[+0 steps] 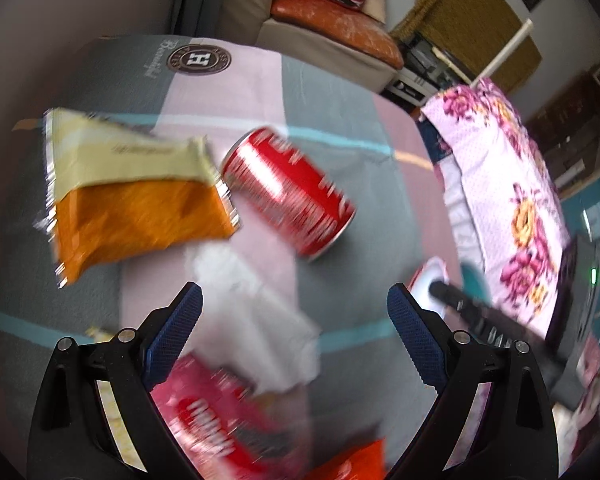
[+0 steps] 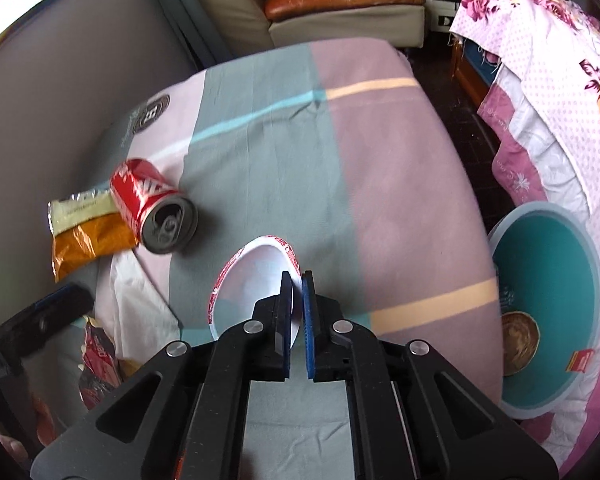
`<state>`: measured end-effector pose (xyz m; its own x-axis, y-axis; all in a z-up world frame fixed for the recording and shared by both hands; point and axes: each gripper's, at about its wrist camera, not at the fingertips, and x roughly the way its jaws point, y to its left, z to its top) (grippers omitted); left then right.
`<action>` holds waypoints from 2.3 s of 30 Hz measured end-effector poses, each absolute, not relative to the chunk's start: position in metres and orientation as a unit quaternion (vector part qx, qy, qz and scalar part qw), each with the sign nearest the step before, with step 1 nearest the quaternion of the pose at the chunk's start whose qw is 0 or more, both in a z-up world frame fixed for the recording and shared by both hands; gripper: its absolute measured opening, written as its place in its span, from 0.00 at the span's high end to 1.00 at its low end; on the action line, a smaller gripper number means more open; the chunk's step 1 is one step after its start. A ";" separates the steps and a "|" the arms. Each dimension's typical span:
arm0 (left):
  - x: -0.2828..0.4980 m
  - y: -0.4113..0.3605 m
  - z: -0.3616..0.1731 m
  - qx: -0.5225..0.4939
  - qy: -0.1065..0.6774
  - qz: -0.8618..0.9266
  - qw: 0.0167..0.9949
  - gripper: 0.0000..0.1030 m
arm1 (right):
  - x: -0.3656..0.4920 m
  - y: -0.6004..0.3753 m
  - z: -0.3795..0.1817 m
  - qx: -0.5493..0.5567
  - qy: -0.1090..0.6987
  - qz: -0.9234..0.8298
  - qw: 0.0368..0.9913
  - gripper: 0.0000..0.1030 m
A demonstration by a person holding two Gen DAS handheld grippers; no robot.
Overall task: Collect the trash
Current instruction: 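Grasp the white red-rimmed bowl with the right gripper while the left gripper grasps the red can, then carry the red can and the white bowl over the teal bucket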
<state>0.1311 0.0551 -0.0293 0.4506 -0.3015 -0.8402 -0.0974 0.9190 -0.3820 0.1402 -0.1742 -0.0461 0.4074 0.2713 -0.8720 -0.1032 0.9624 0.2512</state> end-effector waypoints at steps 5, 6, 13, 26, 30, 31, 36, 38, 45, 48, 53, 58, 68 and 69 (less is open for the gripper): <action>0.161 0.043 -0.028 -0.224 0.519 -0.041 0.824 0.09 | 0.150 -0.188 -0.036 0.079 0.520 0.114 0.843 0.95; 0.165 0.042 -0.028 -0.226 0.519 -0.035 0.824 0.09 | 0.152 -0.191 -0.035 0.080 0.519 0.114 0.843 0.95; 0.192 0.037 -0.035 -0.239 0.518 0.013 0.821 0.09 | 0.178 -0.208 -0.034 0.085 0.513 0.114 0.846 0.95; 0.220 0.038 -0.065 -0.220 0.539 0.057 0.811 0.46 | 0.192 -0.218 -0.046 0.114 0.518 0.130 0.838 0.95; 0.211 0.032 -0.063 -0.194 0.539 0.037 0.819 0.48 | 0.186 -0.225 -0.047 0.127 0.517 0.129 0.837 0.95; 0.206 0.029 -0.061 -0.183 0.539 0.026 0.821 0.48 | 0.184 -0.228 -0.047 0.131 0.516 0.128 0.837 0.95; 0.181 0.016 -0.059 -0.162 0.544 -0.022 0.823 0.49 | 0.171 -0.238 -0.044 0.143 0.512 0.123 0.838 0.95; 0.171 0.010 -0.058 -0.155 0.546 -0.034 0.823 0.49 | 0.162 -0.244 -0.043 0.148 0.511 0.118 0.839 0.95; 0.146 -0.024 -0.046 -0.109 0.540 -0.070 0.832 0.49 | 0.134 -0.268 -0.035 0.169 0.501 0.098 0.843 0.95; 0.135 -0.043 -0.039 -0.090 0.534 -0.089 0.836 0.49 | 0.121 -0.279 -0.030 0.174 0.493 0.092 0.848 0.95; 0.120 -0.069 -0.030 -0.067 0.528 -0.116 0.838 0.49 | 0.105 -0.299 -0.022 0.186 0.480 0.083 0.853 0.95; 0.108 -0.103 -0.023 -0.038 0.524 -0.150 0.837 0.49 | 0.086 -0.328 -0.013 0.202 0.458 0.070 0.863 0.95; 0.097 -0.188 -0.019 0.014 0.519 -0.232 0.823 0.49 | 0.048 -0.397 -0.005 0.233 0.427 0.011 0.873 0.95; 0.097 -0.195 -0.020 0.018 0.519 -0.237 0.821 0.49 | 0.044 -0.408 -0.006 0.238 0.424 0.001 0.874 0.95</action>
<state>0.0965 -0.1946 -0.0200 0.3484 -0.3701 -0.8612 0.4072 0.8873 -0.2166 0.0436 -0.4081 -0.0059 0.6398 0.2045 -0.7408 0.2003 0.8863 0.4177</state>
